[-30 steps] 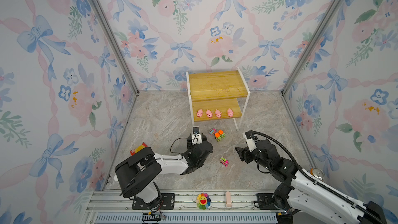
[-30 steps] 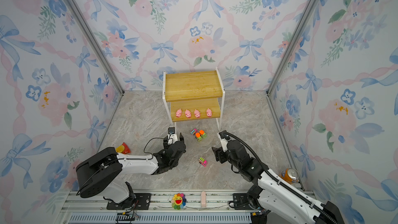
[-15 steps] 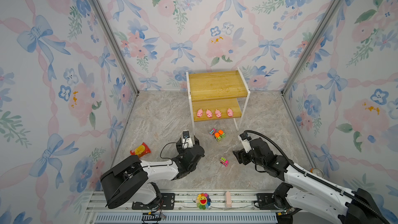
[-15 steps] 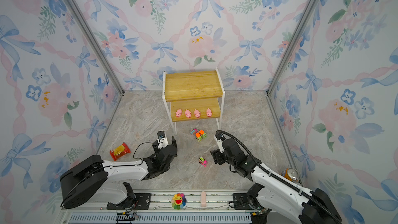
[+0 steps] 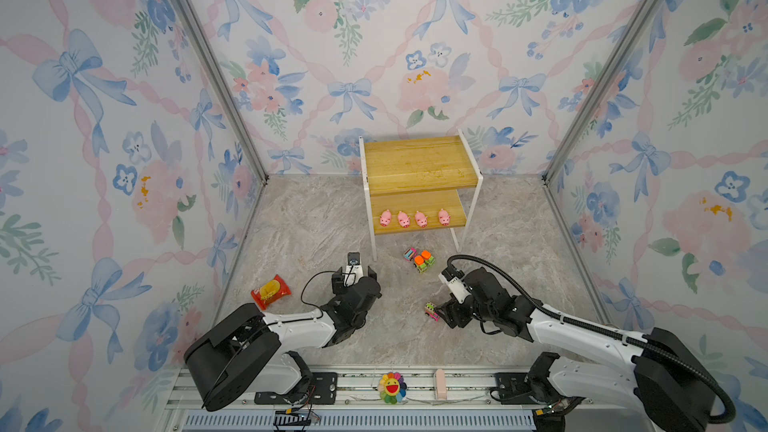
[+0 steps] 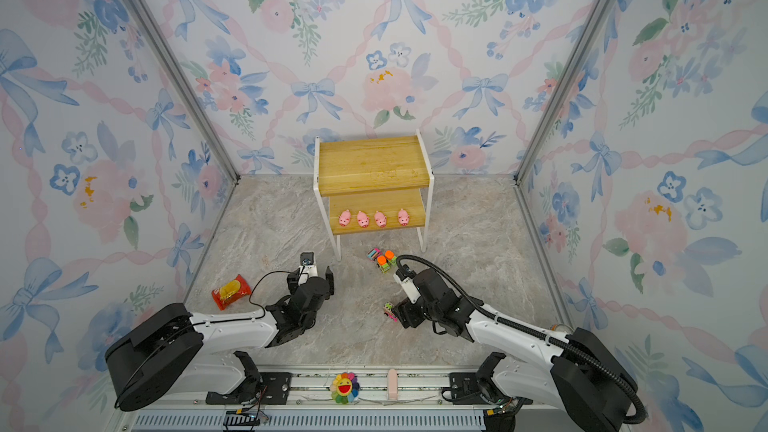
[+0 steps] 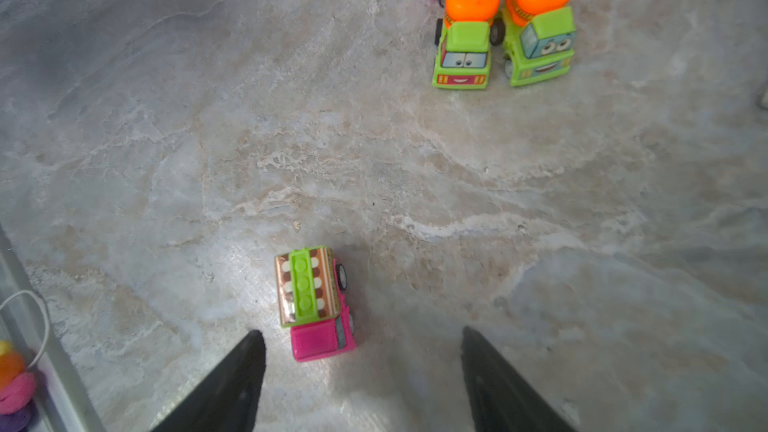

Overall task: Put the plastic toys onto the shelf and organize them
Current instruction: 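Lower the open right gripper over the green and pink toy truck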

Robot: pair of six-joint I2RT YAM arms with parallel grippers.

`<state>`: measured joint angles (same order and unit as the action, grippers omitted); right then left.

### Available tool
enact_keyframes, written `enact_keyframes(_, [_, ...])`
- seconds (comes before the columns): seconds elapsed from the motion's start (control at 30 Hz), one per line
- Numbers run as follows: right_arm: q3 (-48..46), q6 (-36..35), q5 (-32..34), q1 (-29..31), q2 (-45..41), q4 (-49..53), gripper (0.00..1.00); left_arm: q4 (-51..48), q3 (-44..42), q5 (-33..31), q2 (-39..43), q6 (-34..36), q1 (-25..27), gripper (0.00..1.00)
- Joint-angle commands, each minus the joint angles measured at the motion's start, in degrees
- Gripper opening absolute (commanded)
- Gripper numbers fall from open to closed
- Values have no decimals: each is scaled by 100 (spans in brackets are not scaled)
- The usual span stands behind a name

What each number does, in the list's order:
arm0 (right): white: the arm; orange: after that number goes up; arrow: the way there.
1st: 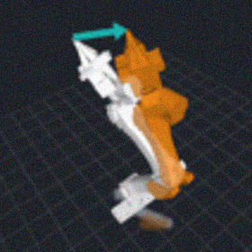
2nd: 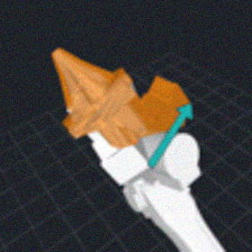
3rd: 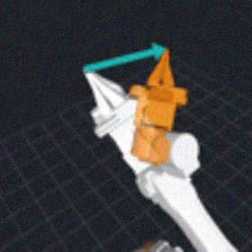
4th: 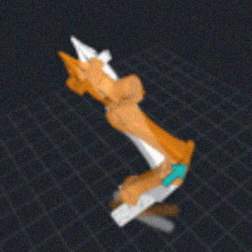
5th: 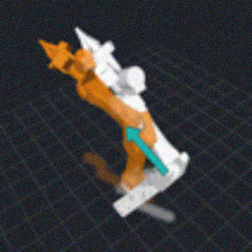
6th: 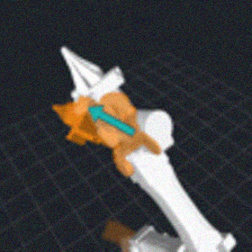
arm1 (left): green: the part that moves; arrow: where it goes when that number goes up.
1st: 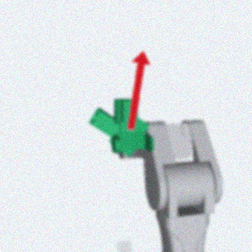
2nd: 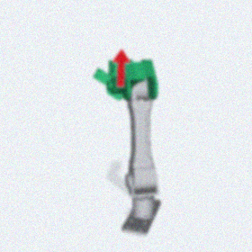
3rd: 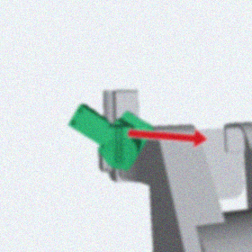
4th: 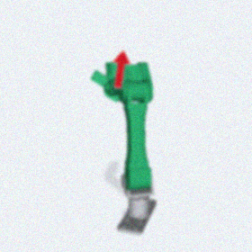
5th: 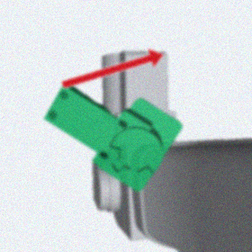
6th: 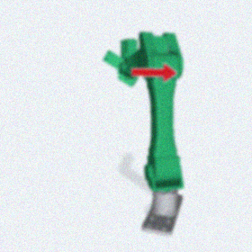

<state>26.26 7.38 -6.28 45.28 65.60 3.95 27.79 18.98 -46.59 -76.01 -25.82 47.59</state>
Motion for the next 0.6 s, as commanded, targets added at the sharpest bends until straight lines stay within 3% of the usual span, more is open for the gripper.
enact_keyframes(0.0, [202, -188, -181, 197, 151, -127, 76, 313, -174, 304, 28, 357, -88, 82])
enact_keyframes(0.57, [695, -290, 225, 518, 1341, -250, 70, 594, -121, 643, -437, 636, -215, 84])
